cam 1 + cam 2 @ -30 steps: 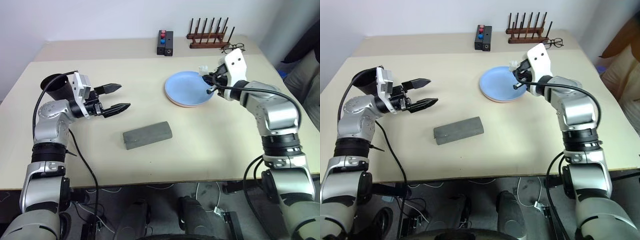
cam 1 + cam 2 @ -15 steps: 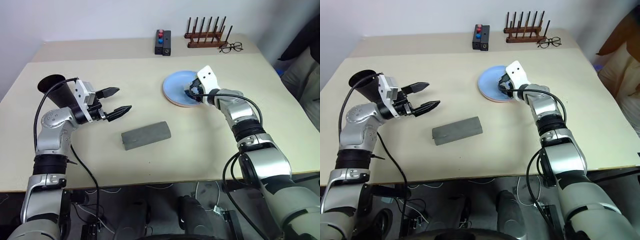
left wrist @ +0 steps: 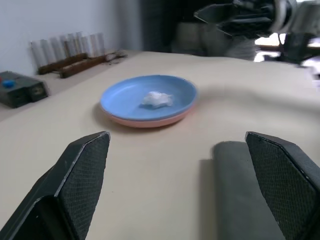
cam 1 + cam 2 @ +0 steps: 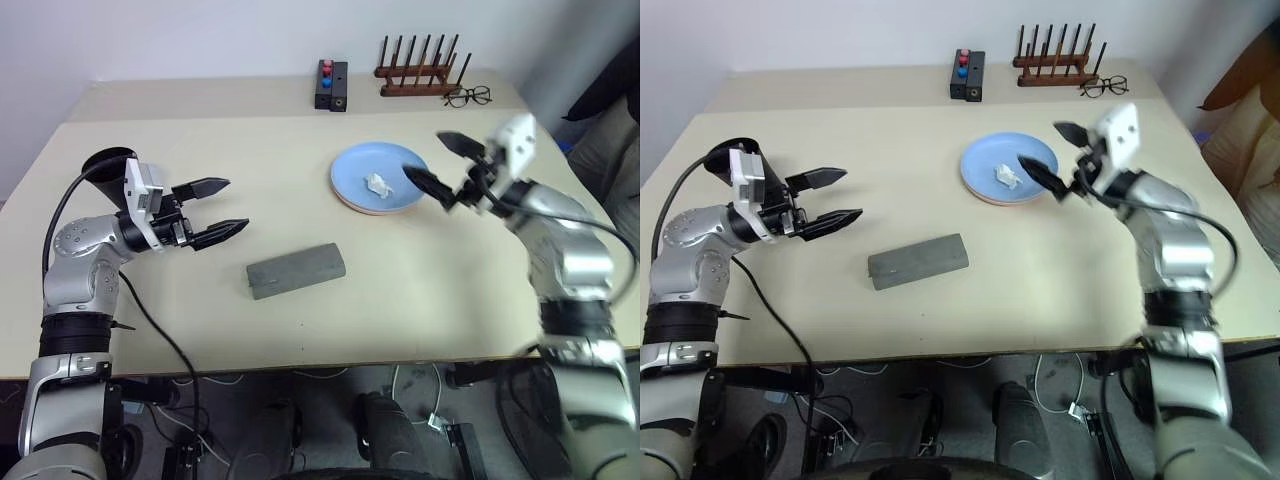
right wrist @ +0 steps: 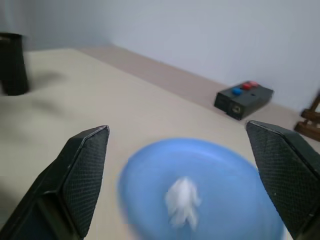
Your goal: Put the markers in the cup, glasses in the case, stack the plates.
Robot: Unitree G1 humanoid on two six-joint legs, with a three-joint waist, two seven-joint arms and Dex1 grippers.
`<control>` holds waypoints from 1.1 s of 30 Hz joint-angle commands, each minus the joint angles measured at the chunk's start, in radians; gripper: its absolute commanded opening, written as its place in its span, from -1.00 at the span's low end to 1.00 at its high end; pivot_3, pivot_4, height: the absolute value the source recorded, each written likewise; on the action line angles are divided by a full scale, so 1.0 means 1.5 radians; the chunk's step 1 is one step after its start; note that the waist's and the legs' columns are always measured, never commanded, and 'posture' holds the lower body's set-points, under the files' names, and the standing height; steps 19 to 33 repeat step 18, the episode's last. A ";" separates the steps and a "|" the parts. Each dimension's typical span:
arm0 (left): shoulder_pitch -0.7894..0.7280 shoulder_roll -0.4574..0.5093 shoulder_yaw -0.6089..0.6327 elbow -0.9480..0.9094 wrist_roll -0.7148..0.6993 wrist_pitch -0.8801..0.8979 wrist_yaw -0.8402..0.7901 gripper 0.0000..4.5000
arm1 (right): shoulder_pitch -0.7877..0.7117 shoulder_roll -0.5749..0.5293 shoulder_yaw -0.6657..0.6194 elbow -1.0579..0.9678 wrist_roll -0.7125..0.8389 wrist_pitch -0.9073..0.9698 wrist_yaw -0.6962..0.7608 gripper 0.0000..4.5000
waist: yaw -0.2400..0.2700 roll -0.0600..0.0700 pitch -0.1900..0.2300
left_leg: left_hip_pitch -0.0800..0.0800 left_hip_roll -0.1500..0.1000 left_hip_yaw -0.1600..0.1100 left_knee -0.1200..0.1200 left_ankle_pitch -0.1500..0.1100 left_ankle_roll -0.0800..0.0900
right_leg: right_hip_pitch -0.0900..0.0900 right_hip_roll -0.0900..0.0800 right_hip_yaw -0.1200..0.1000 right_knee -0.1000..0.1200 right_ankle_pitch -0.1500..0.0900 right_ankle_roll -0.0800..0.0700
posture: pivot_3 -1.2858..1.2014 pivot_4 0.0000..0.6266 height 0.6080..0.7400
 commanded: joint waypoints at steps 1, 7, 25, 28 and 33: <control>0.010 0.013 0.004 -0.013 -0.018 0.012 -0.036 1.00 | 0.098 -0.050 -0.057 -0.145 0.066 0.025 0.047 0.98 | -0.001 0.000 0.000 | 0.000 0.000 0.000 0.000 0.000 0.000 | 0.000 0.000 0.000 0.000 0.000 0.000 | 0.03 -0.52 1.00; 0.016 0.014 0.000 0.012 -0.012 0.006 -0.071 1.00 | 0.263 -0.097 -0.127 -0.234 0.079 0.002 0.074 0.98 | 0.000 0.000 0.000 | 0.001 0.001 0.001 0.000 0.000 0.000 | 0.001 0.000 0.001 0.001 0.000 0.000 | 0.03 -0.52 1.00; 0.037 -0.014 0.003 0.029 -0.001 -0.031 -0.072 1.00 | 0.328 -0.106 -0.125 -0.262 0.084 -0.023 0.072 0.98 | 0.001 0.000 0.000 | 0.002 0.001 0.001 0.001 0.000 0.000 | 0.002 0.000 0.001 0.001 0.000 0.000 | 0.03 -0.52 1.00; 0.037 -0.014 0.003 0.029 -0.001 -0.031 -0.072 1.00 | 0.328 -0.106 -0.125 -0.262 0.084 -0.023 0.072 0.98 | 0.001 0.000 0.000 | 0.002 0.001 0.001 0.001 0.000 0.000 | 0.002 0.000 0.001 0.001 0.000 0.000 | 0.03 -0.52 1.00; 0.037 -0.014 0.003 0.029 -0.001 -0.031 -0.072 1.00 | 0.328 -0.106 -0.125 -0.262 0.084 -0.023 0.072 0.98 | 0.001 0.000 0.000 | 0.002 0.001 0.001 0.001 0.000 0.000 | 0.002 0.000 0.001 0.001 0.000 0.000 | 0.03 -0.52 1.00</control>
